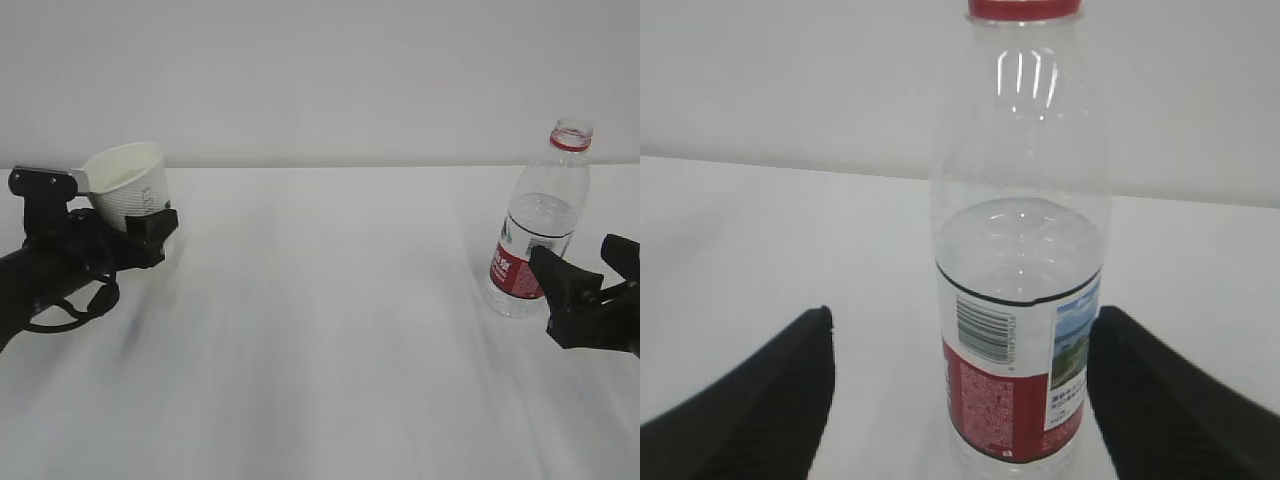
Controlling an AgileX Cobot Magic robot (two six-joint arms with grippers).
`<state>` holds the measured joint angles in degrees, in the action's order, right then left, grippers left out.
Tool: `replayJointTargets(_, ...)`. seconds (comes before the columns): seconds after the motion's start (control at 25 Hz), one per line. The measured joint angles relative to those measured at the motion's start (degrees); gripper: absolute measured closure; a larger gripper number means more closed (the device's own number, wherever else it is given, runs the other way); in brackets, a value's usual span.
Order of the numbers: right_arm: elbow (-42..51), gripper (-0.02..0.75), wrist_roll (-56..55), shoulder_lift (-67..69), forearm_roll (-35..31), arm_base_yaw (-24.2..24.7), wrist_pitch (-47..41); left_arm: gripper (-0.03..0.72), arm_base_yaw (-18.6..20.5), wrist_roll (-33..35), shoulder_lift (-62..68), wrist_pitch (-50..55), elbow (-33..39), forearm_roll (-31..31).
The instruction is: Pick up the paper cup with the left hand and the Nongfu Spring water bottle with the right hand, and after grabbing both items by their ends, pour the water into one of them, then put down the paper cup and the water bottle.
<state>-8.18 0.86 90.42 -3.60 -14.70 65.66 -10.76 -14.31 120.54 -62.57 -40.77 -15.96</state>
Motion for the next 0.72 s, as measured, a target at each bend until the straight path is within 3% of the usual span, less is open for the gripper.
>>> replayJointTargets(0.72,0.0,0.147,0.0,0.0,-0.19,0.0,0.0,0.244,0.41,2.25,-4.09,-0.98,6.09,5.21)
